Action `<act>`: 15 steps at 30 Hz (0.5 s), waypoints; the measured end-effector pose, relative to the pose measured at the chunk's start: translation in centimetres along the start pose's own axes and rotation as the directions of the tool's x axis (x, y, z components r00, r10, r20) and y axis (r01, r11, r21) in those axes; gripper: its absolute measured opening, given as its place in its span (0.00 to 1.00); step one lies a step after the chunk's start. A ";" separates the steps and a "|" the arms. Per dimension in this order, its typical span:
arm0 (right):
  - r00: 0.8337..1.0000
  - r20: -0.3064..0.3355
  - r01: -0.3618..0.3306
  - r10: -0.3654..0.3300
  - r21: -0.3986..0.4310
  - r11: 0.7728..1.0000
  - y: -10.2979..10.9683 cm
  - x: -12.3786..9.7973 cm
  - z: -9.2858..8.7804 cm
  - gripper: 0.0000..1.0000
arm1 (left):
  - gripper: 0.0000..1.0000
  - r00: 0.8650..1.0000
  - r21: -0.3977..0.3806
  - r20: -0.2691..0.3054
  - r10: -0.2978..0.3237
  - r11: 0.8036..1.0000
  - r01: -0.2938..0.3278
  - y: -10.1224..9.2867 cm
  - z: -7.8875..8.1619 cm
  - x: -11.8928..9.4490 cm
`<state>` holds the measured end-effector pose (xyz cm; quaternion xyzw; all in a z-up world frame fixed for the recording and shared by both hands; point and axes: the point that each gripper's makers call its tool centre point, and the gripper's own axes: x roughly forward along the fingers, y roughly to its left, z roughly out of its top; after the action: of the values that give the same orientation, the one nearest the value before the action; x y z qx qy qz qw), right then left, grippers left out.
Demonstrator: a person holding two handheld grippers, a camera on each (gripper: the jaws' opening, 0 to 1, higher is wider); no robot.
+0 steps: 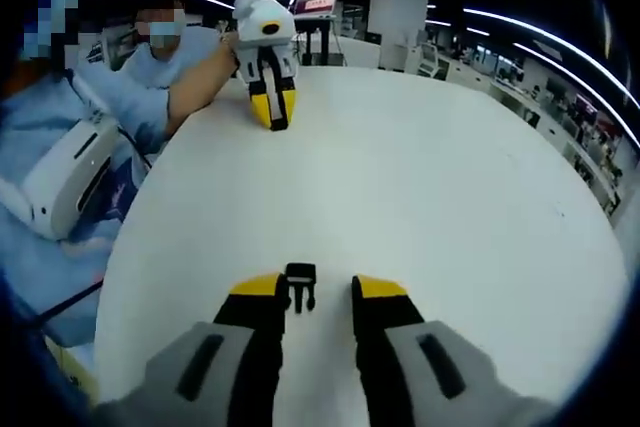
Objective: Snap the two parts of the plastic buckle together until the buckle closes and remains connected.
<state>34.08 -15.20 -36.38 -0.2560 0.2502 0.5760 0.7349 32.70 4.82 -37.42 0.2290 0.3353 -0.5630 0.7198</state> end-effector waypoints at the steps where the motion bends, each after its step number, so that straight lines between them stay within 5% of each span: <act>1: 1.000 0.001 -0.002 0.002 0.000 1.000 0.0 0.0 0.0 0.29 | 0.12 1.000 0.000 0.000 0.000 1.000 0.000 0.1 0.0 0.0; 15: 0.998 -0.041 0.047 -0.051 -0.084 0.995 -1.5 -1.2 -0.8 0.35 | 0.12 1.000 -0.009 0.008 -0.008 1.000 0.008 0.9 0.1 -0.2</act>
<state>35.25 -16.95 -36.03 -0.3048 0.2355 0.5622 0.7318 33.57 5.06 -37.27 0.2222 0.3359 -0.5653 0.7199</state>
